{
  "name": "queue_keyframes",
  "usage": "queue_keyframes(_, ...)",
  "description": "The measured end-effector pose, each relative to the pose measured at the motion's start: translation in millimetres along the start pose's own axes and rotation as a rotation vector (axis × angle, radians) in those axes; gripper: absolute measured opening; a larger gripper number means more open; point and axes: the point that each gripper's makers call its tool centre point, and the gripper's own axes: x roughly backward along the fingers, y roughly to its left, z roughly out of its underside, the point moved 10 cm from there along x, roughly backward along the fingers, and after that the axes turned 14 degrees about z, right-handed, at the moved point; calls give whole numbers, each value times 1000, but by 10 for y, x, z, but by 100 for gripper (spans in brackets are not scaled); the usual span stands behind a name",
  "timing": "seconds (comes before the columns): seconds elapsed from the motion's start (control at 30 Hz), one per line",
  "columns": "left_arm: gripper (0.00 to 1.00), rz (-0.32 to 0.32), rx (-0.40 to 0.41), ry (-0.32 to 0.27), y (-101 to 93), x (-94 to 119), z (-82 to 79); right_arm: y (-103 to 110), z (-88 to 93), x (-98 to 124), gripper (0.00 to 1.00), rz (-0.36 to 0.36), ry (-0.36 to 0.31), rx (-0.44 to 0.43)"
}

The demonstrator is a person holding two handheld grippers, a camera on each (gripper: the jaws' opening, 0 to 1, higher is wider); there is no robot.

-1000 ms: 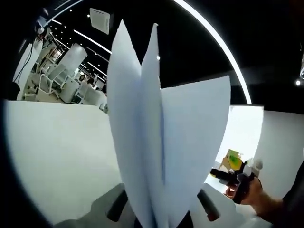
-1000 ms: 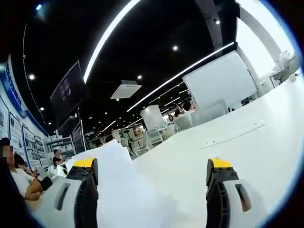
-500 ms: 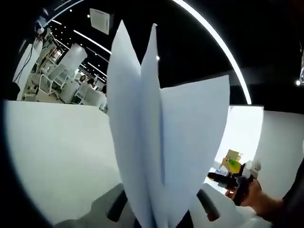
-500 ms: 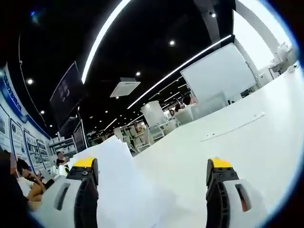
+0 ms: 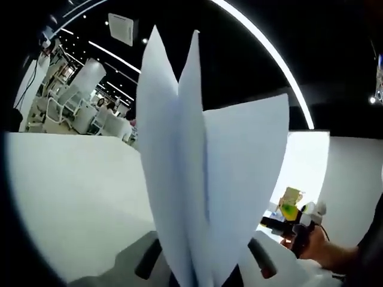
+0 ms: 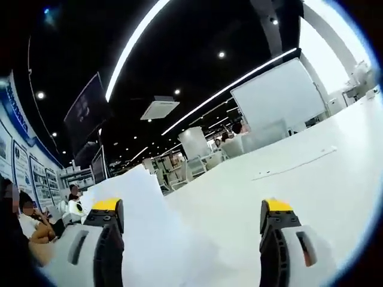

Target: Organize the stack of printing papers by aligning and flattening the scattered papers on the table

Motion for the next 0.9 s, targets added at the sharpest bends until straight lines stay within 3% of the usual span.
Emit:
queue_keyframes(0.27, 6, 56, 27, -13, -27, -78, -14, 81, 26, 8, 89, -52, -27, 65)
queue_keyframes(0.47, 6, 63, -7, 7, -158, -126, -50, 13, 24, 54, 87, -54, -18, 74)
queue_keyframes(0.7, 6, 111, -33, 19, -308, -221, -251, -68, -171, 146, 85, -55, -6, 122)
queue_keyframes(0.8, 6, 160, -44, 27, -378, -304, -380, -80, -268, 146, 83, -86, 22, 141)
queue_keyframes(0.9, 6, 270, -84, 55, -472, -427, -516, -42, -334, 143, 80, -158, 64, 135)
